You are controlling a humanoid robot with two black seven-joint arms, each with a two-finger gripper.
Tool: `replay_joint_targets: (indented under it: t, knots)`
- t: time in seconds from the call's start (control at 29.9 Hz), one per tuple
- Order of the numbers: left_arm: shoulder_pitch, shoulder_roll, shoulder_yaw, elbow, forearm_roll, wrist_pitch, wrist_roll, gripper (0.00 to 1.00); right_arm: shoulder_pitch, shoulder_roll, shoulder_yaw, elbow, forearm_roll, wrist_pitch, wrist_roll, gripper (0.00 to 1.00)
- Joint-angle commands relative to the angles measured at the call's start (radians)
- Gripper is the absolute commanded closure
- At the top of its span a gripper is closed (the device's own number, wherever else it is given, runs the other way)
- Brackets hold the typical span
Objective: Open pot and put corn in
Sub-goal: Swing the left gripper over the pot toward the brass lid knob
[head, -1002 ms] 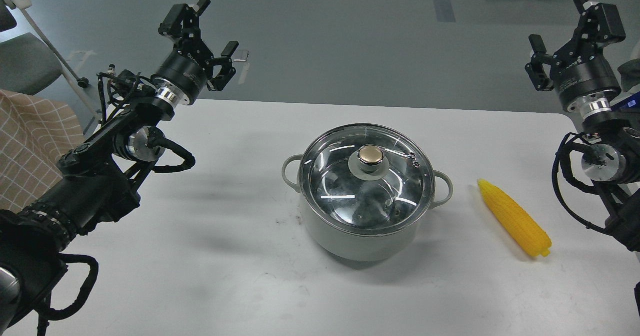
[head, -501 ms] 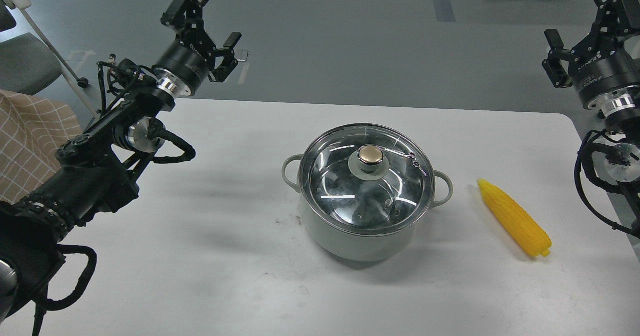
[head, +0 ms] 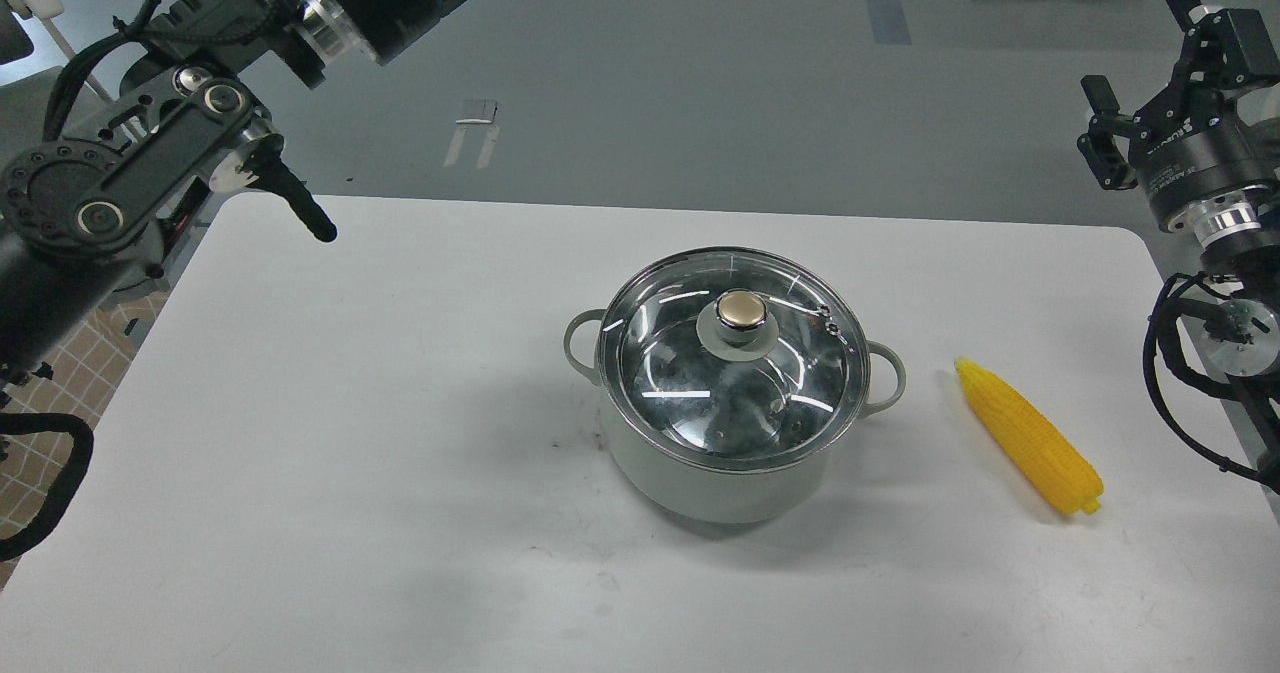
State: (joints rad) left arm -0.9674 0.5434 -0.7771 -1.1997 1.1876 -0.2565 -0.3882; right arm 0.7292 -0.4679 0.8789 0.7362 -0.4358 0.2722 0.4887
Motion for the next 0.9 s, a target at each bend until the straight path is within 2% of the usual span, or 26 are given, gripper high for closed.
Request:
replay_joint_targets:
  t: [0.0,0.17,0.23,0.3,0.4,0.6,0.73,0.87]
  knots:
    - [0.019,-0.002,0.004,-0.098,0.312,0.066,-0.021,0.02,-0.002,0.000,0.000,0.000,0.000,-0.001,0.000,0.00]
    - [0.036,0.000,0.065,-0.175,0.631,0.106,-0.040,0.03,-0.008,0.000,0.000,0.002,0.000,-0.001,0.000,0.00]
    - [0.038,-0.002,0.119,-0.193,0.731,0.144,-0.055,0.03,-0.014,0.005,0.000,0.002,0.000,-0.001,0.000,0.00]
    - [0.038,-0.006,0.223,-0.205,0.840,0.209,-0.055,0.03,-0.025,0.017,0.000,0.002,-0.001,-0.001,0.000,0.00]
    - [0.041,-0.011,0.315,-0.205,0.941,0.253,-0.055,0.03,-0.028,0.020,0.000,0.002,-0.003,-0.002,0.000,0.00]
    - [0.084,-0.074,0.351,-0.187,0.994,0.257,-0.054,0.03,-0.031,0.018,0.000,0.002,-0.005,-0.002,0.000,0.00]
    - [0.099,-0.137,0.352,-0.114,0.994,0.255,-0.051,0.03,-0.040,0.020,0.000,0.002,-0.006,-0.002,0.000,0.00]
    - [0.110,-0.172,0.354,-0.100,0.994,0.253,-0.050,0.03,-0.044,0.023,0.000,0.002,-0.009,-0.002,0.000,0.00]
